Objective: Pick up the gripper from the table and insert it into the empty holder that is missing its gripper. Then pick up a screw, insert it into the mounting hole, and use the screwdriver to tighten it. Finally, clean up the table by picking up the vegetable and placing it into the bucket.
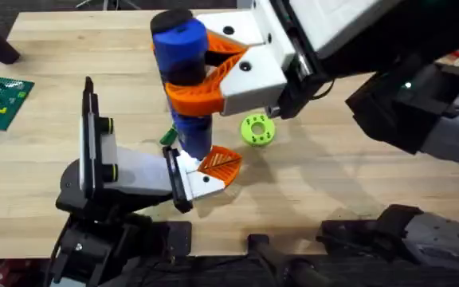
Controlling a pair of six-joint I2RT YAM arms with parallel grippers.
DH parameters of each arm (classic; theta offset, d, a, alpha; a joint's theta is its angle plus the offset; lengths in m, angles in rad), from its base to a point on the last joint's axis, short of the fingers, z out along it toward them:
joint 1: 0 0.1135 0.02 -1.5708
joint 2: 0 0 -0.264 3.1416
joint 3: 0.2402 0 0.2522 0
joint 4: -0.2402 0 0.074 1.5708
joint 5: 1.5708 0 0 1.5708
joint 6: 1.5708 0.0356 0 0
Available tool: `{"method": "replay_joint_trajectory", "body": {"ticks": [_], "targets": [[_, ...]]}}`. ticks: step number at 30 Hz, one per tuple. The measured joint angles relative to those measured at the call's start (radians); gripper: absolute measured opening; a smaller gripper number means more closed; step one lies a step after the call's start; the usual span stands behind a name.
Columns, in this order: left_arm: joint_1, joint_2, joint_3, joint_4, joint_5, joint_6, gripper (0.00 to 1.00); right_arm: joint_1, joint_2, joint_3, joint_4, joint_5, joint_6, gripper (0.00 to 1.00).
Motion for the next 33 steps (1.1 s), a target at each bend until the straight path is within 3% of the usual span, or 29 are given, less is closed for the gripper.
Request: {"method": "replay_joint_trajectory", "body": {"ticks": [33], "targets": [[0.0, 0.0, 0.0, 0.0, 0.0, 0.0, 0.013, 0.0, 0.0, 0.0, -0.041, 0.0, -0.022, 0.044]]}}
